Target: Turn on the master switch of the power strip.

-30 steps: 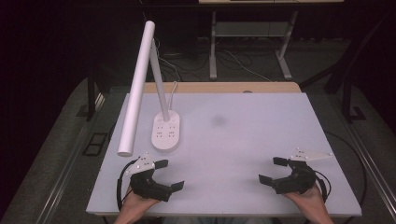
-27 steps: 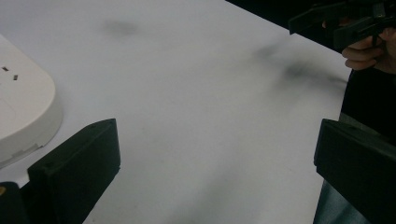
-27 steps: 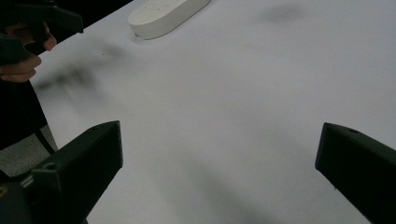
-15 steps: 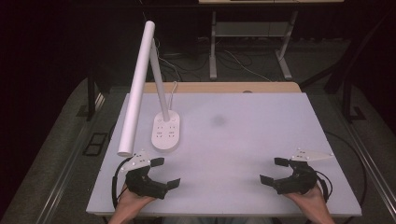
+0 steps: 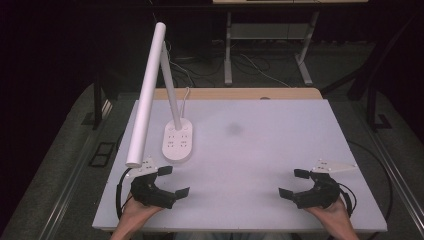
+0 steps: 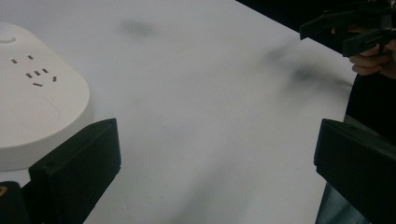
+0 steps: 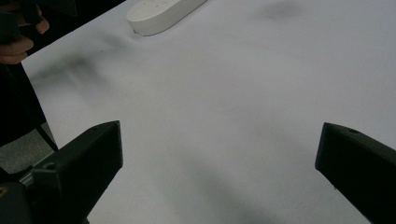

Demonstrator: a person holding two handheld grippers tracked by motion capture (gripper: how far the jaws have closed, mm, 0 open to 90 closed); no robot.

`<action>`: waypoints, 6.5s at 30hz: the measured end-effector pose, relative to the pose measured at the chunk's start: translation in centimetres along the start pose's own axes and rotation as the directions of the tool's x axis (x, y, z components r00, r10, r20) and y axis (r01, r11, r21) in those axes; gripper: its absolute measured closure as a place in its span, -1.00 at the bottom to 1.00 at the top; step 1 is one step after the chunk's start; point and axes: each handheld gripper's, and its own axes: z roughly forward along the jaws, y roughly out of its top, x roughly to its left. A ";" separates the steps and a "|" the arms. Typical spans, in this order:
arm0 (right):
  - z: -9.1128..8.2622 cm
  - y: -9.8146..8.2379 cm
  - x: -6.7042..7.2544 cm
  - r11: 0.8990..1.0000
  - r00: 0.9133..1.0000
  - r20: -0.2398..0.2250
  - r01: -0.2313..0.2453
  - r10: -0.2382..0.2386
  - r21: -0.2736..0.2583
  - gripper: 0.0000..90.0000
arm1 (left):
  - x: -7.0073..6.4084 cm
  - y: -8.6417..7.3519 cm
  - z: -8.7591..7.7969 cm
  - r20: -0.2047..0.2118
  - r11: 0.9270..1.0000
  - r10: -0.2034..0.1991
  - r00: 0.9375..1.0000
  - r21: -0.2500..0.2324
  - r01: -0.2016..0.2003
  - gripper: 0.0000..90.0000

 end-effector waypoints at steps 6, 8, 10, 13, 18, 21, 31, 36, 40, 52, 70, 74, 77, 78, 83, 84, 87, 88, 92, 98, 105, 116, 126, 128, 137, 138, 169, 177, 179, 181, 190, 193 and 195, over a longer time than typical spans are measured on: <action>-0.1 0.0 0.0 1.000 1.000 0.005 0.001 -0.001 0.000 -0.99 | 0.8 0.8 -0.3 -0.021 1.000 -0.004 1.000 0.008 0.004 -1.00; -0.1 0.0 0.0 1.000 1.000 0.006 -0.002 0.002 0.001 -1.00 | 1.2 1.0 -0.5 -0.030 1.000 -0.010 1.000 0.009 0.010 -1.00; -0.1 0.0 -0.1 1.000 1.000 0.007 -0.001 0.000 0.001 -1.00 | 1.5 1.2 -0.6 -0.035 1.000 -0.011 0.999 0.010 0.011 -1.00; -0.1 -0.1 -0.1 1.000 1.000 0.007 0.001 -0.001 0.002 -1.00 | 2.1 1.4 -0.7 -0.042 1.000 -0.016 0.999 0.025 0.017 -1.00; 0.0 -0.1 -0.1 1.000 1.000 0.008 0.001 -0.001 0.008 -1.00 | 2.7 1.8 -0.5 -0.052 0.998 -0.020 0.998 0.051 0.022 -1.00; -0.1 -0.1 -0.1 1.000 1.000 0.010 -0.001 0.001 0.003 -0.99 | 3.0 2.1 -0.4 -0.056 0.998 -0.020 0.998 0.060 0.024 -1.00; -0.1 -0.1 -0.2 1.000 1.000 0.011 0.000 0.000 0.002 -1.00 | 4.0 2.7 -0.1 -0.071 0.995 -0.017 0.997 0.098 0.024 -0.99; -0.2 -0.2 -0.2 1.000 1.000 0.012 -0.003 0.003 0.002 -0.99 | 4.7 3.1 -0.1 -0.080 0.994 -0.018 0.997 0.110 0.027 -0.98; -0.2 -0.1 -0.1 1.000 1.000 0.012 -0.002 0.002 0.002 -1.00 | 5.1 3.4 -0.2 -0.085 0.993 -0.016 0.996 0.118 0.026 -0.98; -0.2 -0.2 -0.2 1.000 1.000 0.015 -0.002 0.002 0.001 -0.99 | 6.5 4.3 0.2 -0.103 0.990 -0.020 0.994 0.138 0.034 -0.97; -0.3 -0.2 -0.3 1.000 1.000 0.023 -0.008 0.008 -0.005 -0.99 | 8.7 5.9 0.4 -0.134 0.987 -0.022 0.991 0.153 0.043 -0.94; -0.3 -0.3 -0.3 1.000 1.000 0.024 -0.004 0.004 -0.008 -1.00 | 9.1 6.3 0.5 -0.139 0.987 -0.020 0.990 0.157 0.042 -0.93; -0.3 -0.3 -0.3 1.000 1.000 0.024 -0.004 0.004 -0.008 -1.00 | 9.4 6.7 0.5 -0.144 0.986 -0.016 0.989 0.163 0.040 -0.92; -0.3 -0.3 -0.3 1.000 1.000 0.023 -0.006 0.007 -0.007 -1.00 | 9.5 6.8 0.5 -0.146 0.986 -0.017 0.989 0.163 0.041 -0.92; -0.4 -0.3 -0.3 1.000 1.000 0.024 -0.009 0.009 -0.001 -1.00 | 9.9 7.2 0.6 -0.154 0.984 -0.012 0.988 0.173 0.039 -0.90; -0.4 -0.3 -0.3 1.000 1.000 0.024 -0.009 0.009 0.000 -1.00 | 10.1 7.2 0.6 -0.156 0.984 -0.012 0.988 0.172 0.039 -0.90; -0.4 -0.3 -0.3 1.000 1.000 0.024 -0.012 0.012 0.000 -0.99 | 10.6 7.3 0.6 -0.163 0.984 -0.021 0.986 0.169 0.049 -0.88; -0.4 -0.3 -0.3 1.000 1.000 0.025 -0.012 0.012 0.000 -1.00 | 10.7 7.2 0.6 -0.165 0.984 -0.025 0.986 0.168 0.053 -0.87; -0.5 -0.4 -0.4 1.000 0.999 0.029 -0.013 0.013 -0.001 -0.99 | 11.2 7.3 0.6 -0.173 0.983 -0.032 0.984 0.172 0.062 -0.81; -0.5 -0.4 -0.4 1.000 0.999 0.029 -0.018 0.018 -0.001 -0.99 | 11.8 7.8 0.7 -0.185 0.981 -0.037 0.982 0.180 0.071 -0.73; -0.5 -0.4 -0.5 1.000 1.000 0.025 -0.018 0.018 -0.003 -0.99 | 12.5 8.7 0.7 -0.186 0.978 -0.046 0.981 0.190 0.082 -0.63; -0.5 -0.4 -0.5 1.000 1.000 0.023 -0.020 0.020 -0.002 -0.99 | 13.8 9.8 1.2 -0.203 0.972 -0.050 0.978 0.213 0.094 -0.37; -0.5 -0.4 -0.5 1.000 1.000 0.023 -0.016 0.016 -0.001 -0.99 | 14.8 9.6 1.6 -0.247 0.980 -0.046 0.968 0.174 0.092 0.03; -0.5 -0.4 -0.5 1.000 1.000 0.024 -0.013 0.013 -0.004 -0.99 | 14.9 9.5 1.8 -0.251 0.981 -0.044 0.967 0.172 0.089 0.12; -0.5 -0.5 -0.5 1.000 1.000 0.024 -0.012 0.012 -0.003 -0.99 | 15.4 9.3 3.0 -0.259 0.977 -0.051 0.965 0.185 0.102 0.53; -0.5 -0.4 -0.5 1.000 1.000 0.025 -0.012 0.012 -0.004 -0.99 | 15.4 9.3 3.1 -0.261 0.978 -0.056 0.964 0.181 0.106 0.58; -0.7 -0.6 -0.6 1.000 1.000 0.025 0.002 -0.002 0.007 -0.99 | 18.4 7.8 5.6 -0.304 0.967 -0.231 0.924 0.034 0.253 0.99; -0.6 -0.7 -0.6 1.000 1.000 0.026 0.003 -0.003 0.011 -0.99 | 18.5 7.4 6.7 -0.307 0.964 -0.235 0.922 0.048 0.261 0.99; -0.7 -0.7 -0.6 1.000 1.000 0.026 0.005 -0.005 0.013 -0.99 | 18.5 7.3 6.9 -0.305 0.964 -0.233 0.923 0.055 0.262 0.99; -0.7 -0.7 -0.6 1.000 1.000 0.027 0.004 -0.004 0.011 -0.99 | 18.5 7.3 7.1 -0.308 0.963 -0.235 0.922 0.057 0.264 0.99; -0.6 -0.7 -0.6 1.000 1.000 0.026 0.003 -0.003 0.015 -0.99 | 18.7 6.6 7.1 -0.309 0.958 -0.248 0.918 0.064 0.280 0.99; -0.6 -0.7 -0.6 1.000 1.000 0.026 0.004 -0.004 0.016 -0.99 | 18.6 6.6 7.3 -0.306 0.961 -0.238 0.922 0.063 0.269 1.00; -0.6 -0.7 -0.6 1.000 1.000 0.026 0.000 0.000 0.019 -0.99 | 18.6 6.7 7.3 -0.312 0.959 -0.242 0.919 0.064 0.275 1.00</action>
